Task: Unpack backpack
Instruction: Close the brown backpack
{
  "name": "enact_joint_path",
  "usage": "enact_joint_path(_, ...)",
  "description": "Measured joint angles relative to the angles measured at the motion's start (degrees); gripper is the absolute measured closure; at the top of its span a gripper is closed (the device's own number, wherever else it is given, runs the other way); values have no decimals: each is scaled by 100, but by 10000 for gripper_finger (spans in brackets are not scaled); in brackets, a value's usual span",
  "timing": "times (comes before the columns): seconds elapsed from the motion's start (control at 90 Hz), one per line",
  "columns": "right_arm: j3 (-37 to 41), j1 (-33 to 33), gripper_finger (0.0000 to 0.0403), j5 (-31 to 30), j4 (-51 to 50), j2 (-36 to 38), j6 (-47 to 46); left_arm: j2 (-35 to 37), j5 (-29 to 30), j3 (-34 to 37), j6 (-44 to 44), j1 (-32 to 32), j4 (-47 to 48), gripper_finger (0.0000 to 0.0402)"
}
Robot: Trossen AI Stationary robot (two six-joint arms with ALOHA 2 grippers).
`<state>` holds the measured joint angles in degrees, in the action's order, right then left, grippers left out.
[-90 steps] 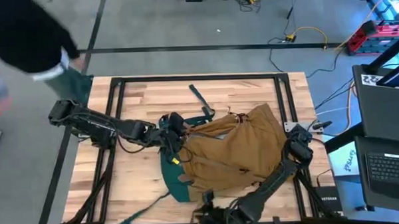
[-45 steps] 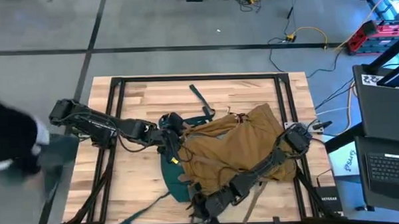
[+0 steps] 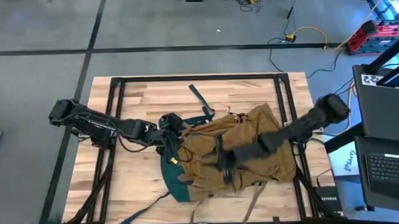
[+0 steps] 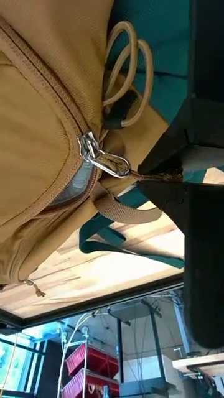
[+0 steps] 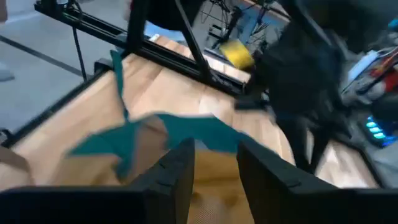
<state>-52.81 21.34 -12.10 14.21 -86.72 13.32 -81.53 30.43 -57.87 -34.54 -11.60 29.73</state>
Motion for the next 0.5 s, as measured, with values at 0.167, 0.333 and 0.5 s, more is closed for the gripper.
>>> enact_joint_path(0.167, 1135, -1151, 295, 1086, 735, 871, 46, 0, 2, 2, -72, 27, -76, 401)
enact_joint_path(0.333, 1429, -1970, 294, 1878, 928, 1119, 102, 0, 37, 2, -503, 55, -408, 401)
enact_joint_path(0.5, 1429, -2739, 294, 2734, 826, 1103, 491, 2, 103, 6, -1534, 131, -1439, 401)
